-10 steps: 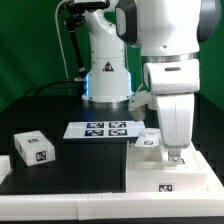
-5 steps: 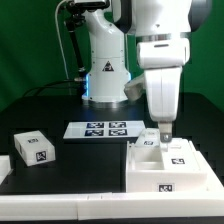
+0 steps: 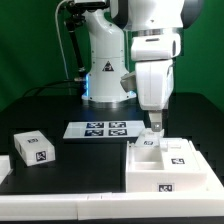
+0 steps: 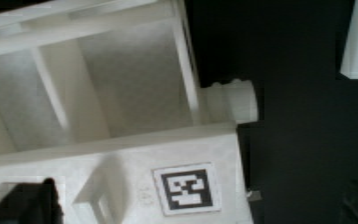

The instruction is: Assemble cabinet

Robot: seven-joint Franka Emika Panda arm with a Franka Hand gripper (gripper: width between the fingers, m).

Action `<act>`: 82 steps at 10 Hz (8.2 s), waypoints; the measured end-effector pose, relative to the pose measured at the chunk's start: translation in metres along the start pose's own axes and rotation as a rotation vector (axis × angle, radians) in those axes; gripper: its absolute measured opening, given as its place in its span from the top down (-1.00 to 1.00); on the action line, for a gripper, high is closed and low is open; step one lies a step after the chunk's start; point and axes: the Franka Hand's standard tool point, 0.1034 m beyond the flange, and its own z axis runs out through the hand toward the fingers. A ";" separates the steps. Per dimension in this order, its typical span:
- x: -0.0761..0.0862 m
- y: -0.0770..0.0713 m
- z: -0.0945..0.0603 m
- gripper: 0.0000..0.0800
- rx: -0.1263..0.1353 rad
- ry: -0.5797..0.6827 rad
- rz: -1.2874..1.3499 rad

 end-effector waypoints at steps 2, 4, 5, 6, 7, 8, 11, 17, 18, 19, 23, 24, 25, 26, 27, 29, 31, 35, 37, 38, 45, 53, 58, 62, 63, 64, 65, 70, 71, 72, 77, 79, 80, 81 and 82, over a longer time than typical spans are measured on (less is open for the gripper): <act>-0.004 -0.011 -0.001 -0.99 -0.014 0.007 0.066; -0.021 -0.055 0.004 -0.99 -0.006 0.001 0.095; -0.029 -0.070 0.011 -0.99 0.008 -0.003 0.097; -0.037 -0.080 0.016 -0.99 0.018 -0.006 0.103; -0.035 -0.078 0.015 -0.99 0.018 -0.006 0.103; -0.035 -0.077 0.015 -0.99 0.015 -0.005 0.103; -0.035 -0.080 0.018 -0.99 0.019 -0.004 0.104; -0.041 -0.134 0.050 -0.99 0.026 0.043 0.097; -0.041 -0.137 0.054 -0.99 0.035 0.042 0.099; -0.039 -0.138 0.057 -0.99 0.041 0.043 0.098; -0.041 -0.141 0.065 -0.45 0.057 0.040 0.104; -0.041 -0.141 0.065 0.05 0.058 0.040 0.104; -0.041 -0.141 0.065 0.39 0.057 0.040 0.104; -0.041 -0.140 0.065 0.39 0.057 0.040 0.105; -0.041 -0.140 0.065 0.81 0.057 0.040 0.104; -0.041 -0.140 0.065 0.83 0.057 0.040 0.104; -0.041 -0.140 0.065 0.83 0.057 0.040 0.104; -0.044 -0.130 0.039 0.83 0.059 0.001 0.062; -0.045 -0.118 0.023 0.83 0.052 -0.018 0.063; -0.045 -0.119 0.024 0.83 0.051 -0.015 0.064; -0.066 -0.094 0.026 0.82 0.071 -0.014 -0.223; -0.060 -0.074 0.020 0.82 0.085 -0.025 -0.221; -0.050 -0.067 0.022 0.82 0.084 -0.019 -0.187; -0.049 -0.065 0.023 0.82 0.081 -0.018 -0.168; -0.048 -0.064 0.023 0.82 0.081 -0.017 -0.167; -0.047 -0.063 0.023 0.82 0.080 -0.017 -0.162; -0.046 -0.060 0.025 0.82 0.080 -0.014 -0.160; -0.045 -0.055 0.024 0.82 0.074 -0.012 -0.140; -0.045 -0.055 0.025 0.82 0.075 -0.012 -0.140; -0.046 -0.056 0.027 0.82 0.079 -0.012 -0.149; -0.052 -0.053 0.030 0.82 0.092 -0.014 -0.172; -0.052 -0.053 0.030 0.82 0.093 -0.014 -0.172; -0.052 -0.054 0.030 0.82 0.093 -0.015 -0.168; -0.047 -0.054 0.028 0.82 0.093 -0.015 -0.159; -0.045 -0.053 0.025 0.82 0.099 -0.019 -0.162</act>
Offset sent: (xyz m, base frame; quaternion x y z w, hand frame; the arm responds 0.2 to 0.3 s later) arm -0.0852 -0.0092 -0.0116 -0.0065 0.0115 0.0392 0.9991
